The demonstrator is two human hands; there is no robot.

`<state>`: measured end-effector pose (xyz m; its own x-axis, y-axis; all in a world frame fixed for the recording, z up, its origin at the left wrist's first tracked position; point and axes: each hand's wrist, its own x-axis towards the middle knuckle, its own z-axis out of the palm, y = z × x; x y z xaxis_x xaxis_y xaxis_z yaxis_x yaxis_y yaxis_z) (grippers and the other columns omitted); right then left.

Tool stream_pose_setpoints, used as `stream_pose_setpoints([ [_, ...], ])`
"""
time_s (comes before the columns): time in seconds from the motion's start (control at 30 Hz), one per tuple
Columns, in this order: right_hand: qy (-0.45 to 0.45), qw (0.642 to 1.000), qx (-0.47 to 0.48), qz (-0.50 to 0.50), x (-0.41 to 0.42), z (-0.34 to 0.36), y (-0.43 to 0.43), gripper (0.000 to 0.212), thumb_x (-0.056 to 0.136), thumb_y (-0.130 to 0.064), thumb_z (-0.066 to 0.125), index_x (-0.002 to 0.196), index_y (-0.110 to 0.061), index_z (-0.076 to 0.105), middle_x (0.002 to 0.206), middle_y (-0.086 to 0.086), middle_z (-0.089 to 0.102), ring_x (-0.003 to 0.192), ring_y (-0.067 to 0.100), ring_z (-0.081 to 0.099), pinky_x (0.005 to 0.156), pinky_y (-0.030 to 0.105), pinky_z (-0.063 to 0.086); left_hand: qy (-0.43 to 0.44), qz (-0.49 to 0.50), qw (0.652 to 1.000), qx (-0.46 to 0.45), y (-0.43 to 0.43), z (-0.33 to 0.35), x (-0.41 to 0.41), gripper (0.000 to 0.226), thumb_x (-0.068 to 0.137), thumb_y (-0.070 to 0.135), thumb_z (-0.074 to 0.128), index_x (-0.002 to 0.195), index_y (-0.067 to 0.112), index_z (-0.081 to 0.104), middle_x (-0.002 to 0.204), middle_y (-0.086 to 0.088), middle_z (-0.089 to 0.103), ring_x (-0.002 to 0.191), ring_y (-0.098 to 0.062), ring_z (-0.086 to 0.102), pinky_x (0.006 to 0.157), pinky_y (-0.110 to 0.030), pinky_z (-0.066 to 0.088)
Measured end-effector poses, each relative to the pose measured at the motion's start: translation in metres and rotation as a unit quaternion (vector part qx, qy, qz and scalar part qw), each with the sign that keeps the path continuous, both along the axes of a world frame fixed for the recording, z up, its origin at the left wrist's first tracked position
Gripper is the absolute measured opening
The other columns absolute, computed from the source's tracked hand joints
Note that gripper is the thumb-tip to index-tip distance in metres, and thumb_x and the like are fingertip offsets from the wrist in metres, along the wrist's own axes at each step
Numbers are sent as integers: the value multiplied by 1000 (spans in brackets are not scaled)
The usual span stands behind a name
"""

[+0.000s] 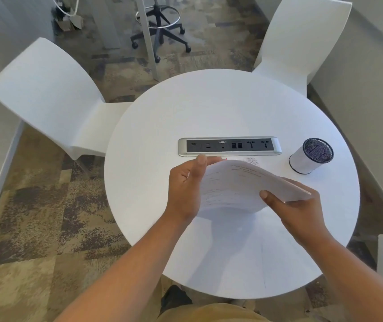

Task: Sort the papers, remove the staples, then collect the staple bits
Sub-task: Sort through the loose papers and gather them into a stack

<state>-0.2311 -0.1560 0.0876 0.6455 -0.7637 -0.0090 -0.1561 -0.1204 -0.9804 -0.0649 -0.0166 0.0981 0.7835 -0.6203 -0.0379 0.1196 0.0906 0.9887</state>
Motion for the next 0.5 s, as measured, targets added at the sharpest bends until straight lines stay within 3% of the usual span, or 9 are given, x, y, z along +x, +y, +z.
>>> stream_pose_setpoints([
  [0.07, 4, 1000, 18, -13, 0, -7, -2, 34, 77, -6, 79, 88, -37, 75, 90, -17, 77, 87, 5, 71, 79, 26, 54, 24, 4, 1000, 8, -3, -4, -2, 45, 93, 40, 41, 84, 23, 81, 90, 3, 80, 90, -12, 73, 79, -26, 51],
  [0.13, 4, 999, 40, -24, 0, -12, -4, 32, 77, -6, 79, 93, -33, 74, 96, -13, 77, 95, 10, 71, 87, 36, 55, 23, 9, 1000, 8, -3, -9, -3, 49, 90, 31, 34, 88, 17, 80, 95, -2, 80, 96, -17, 73, 84, -33, 49],
  [0.2, 2, 999, 49, -20, 0, -15, -5, 36, 78, -6, 78, 93, -40, 75, 100, -12, 77, 99, 14, 70, 91, 41, 53, 42, 7, 999, -7, -3, -10, 0, 51, 89, 41, 35, 90, 17, 80, 99, -7, 80, 101, -22, 72, 90, -39, 49],
  [0.27, -3, 998, 53, -13, 0, -15, -4, 43, 77, -9, 77, 92, -48, 74, 101, -15, 76, 100, 11, 70, 93, 41, 52, 34, -7, 999, -27, -1, -11, 5, 60, 85, 67, 44, 97, 20, 78, 102, -9, 79, 105, -26, 72, 98, -44, 49],
  [0.33, 0, 998, 60, -3, 0, -15, -6, 48, 79, -6, 75, 92, -52, 72, 101, -18, 75, 100, 8, 69, 94, 41, 52, -20, -39, 999, 0, 2, -15, 11, 71, 76, 81, 54, 106, 20, 74, 105, -2, 79, 108, -24, 71, 99, -40, 51],
  [0.37, 4, 998, 63, 5, 0, -18, -7, 51, 80, -2, 74, 92, -52, 72, 101, -19, 75, 100, 7, 69, 94, 42, 52, -43, -53, 997, 19, 3, -17, 13, 62, 77, 75, 62, 108, 23, 74, 104, 5, 79, 108, -17, 71, 96, -34, 53],
  [0.43, 16, 998, 66, 16, 1, -20, -8, 56, 82, 3, 72, 92, -53, 72, 100, -20, 75, 98, 4, 69, 92, 42, 52, -64, -78, 992, 72, 3, -24, 17, 21, 83, 37, 78, 102, 29, 75, 97, 21, 77, 97, -1, 71, 85, -24, 53],
  [0.5, 29, 998, 56, 18, 2, -24, -7, 55, 81, 2, 73, 96, -52, 70, 104, -18, 74, 102, 6, 68, 93, 44, 53, -64, -92, 990, 90, 3, -30, 17, 27, 85, 12, 78, 95, 36, 74, 87, 26, 76, 86, 4, 70, 78, -18, 53],
])
